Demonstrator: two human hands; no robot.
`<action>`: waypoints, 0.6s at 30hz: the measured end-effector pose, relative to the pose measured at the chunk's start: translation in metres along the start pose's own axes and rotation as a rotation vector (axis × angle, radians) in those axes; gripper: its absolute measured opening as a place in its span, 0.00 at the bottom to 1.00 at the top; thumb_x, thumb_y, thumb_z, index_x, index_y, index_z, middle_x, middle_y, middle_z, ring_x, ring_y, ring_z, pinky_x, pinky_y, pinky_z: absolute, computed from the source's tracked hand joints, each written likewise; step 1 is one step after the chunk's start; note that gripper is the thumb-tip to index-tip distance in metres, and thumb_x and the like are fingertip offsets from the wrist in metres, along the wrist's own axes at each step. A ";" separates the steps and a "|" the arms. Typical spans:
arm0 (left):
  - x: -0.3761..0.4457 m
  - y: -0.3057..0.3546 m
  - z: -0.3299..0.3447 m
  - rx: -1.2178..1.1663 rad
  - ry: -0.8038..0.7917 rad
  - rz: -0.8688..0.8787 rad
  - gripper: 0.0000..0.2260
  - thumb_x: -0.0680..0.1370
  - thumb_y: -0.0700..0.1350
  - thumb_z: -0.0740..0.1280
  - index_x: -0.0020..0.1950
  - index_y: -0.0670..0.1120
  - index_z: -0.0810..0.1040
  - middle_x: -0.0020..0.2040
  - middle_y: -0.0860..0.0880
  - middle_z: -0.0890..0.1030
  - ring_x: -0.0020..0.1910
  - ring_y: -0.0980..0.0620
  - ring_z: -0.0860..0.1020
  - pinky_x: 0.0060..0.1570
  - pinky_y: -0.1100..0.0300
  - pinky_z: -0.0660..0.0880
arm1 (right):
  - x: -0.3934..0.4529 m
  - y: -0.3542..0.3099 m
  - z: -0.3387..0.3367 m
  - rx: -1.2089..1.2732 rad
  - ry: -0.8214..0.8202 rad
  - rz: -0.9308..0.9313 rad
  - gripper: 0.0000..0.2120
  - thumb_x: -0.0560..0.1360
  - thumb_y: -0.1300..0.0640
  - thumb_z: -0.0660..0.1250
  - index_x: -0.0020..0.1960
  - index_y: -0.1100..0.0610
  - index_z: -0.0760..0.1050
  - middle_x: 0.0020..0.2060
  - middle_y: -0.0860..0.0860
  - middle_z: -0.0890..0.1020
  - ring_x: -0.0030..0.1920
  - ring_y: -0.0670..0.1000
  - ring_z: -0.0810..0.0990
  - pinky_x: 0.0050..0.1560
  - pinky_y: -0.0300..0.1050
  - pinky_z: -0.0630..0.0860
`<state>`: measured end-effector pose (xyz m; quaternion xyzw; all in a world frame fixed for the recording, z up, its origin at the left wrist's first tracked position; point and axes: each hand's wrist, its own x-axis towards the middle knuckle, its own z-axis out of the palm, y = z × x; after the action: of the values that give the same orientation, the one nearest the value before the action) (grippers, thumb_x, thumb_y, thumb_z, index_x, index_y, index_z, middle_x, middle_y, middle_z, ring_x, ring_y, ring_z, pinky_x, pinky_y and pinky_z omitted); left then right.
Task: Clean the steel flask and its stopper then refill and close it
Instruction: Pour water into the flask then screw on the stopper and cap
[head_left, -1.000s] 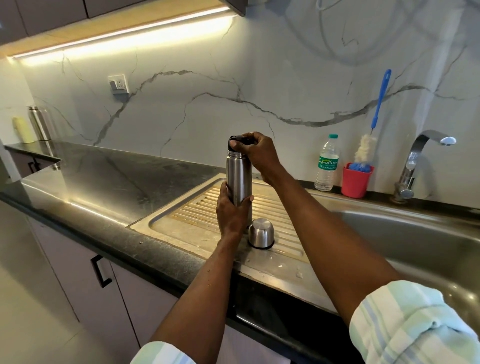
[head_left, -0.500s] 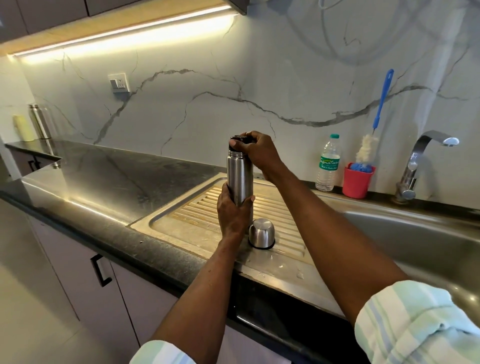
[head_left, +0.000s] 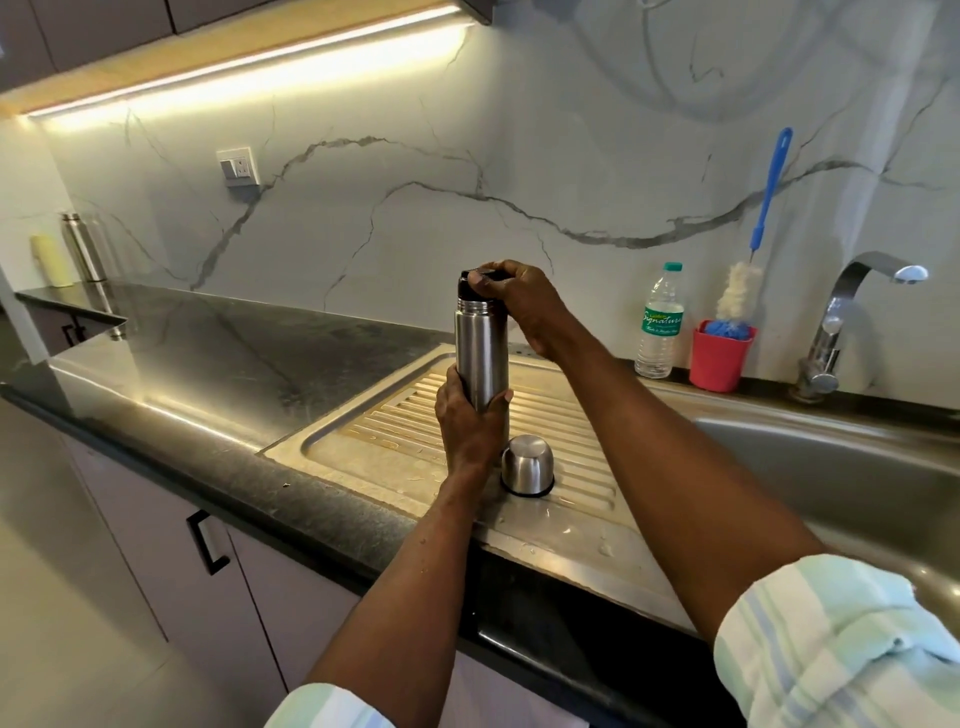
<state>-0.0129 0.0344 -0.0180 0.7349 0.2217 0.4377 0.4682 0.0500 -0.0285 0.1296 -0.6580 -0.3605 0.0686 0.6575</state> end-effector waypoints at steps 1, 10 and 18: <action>0.000 0.000 0.000 0.009 0.005 0.004 0.36 0.72 0.49 0.76 0.76 0.42 0.65 0.65 0.41 0.73 0.65 0.43 0.71 0.64 0.45 0.73 | -0.003 0.001 0.004 -0.020 0.071 -0.019 0.12 0.73 0.54 0.74 0.53 0.58 0.79 0.47 0.51 0.83 0.48 0.48 0.81 0.50 0.41 0.77; -0.001 0.001 -0.001 -0.007 -0.022 -0.001 0.37 0.72 0.51 0.75 0.76 0.45 0.63 0.64 0.43 0.73 0.64 0.45 0.73 0.62 0.46 0.75 | -0.001 -0.006 0.005 -0.183 0.070 -0.038 0.21 0.71 0.50 0.76 0.57 0.61 0.76 0.50 0.52 0.82 0.49 0.49 0.80 0.47 0.39 0.75; -0.002 0.002 -0.002 -0.055 -0.050 0.025 0.34 0.75 0.48 0.74 0.76 0.46 0.61 0.65 0.44 0.76 0.57 0.49 0.77 0.56 0.55 0.76 | 0.007 -0.009 -0.007 -0.119 -0.126 0.030 0.18 0.74 0.57 0.72 0.61 0.60 0.76 0.54 0.54 0.82 0.54 0.52 0.80 0.52 0.41 0.76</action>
<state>-0.0162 0.0332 -0.0172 0.7350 0.1886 0.4308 0.4884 0.0551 -0.0313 0.1415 -0.6957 -0.3948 0.0981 0.5921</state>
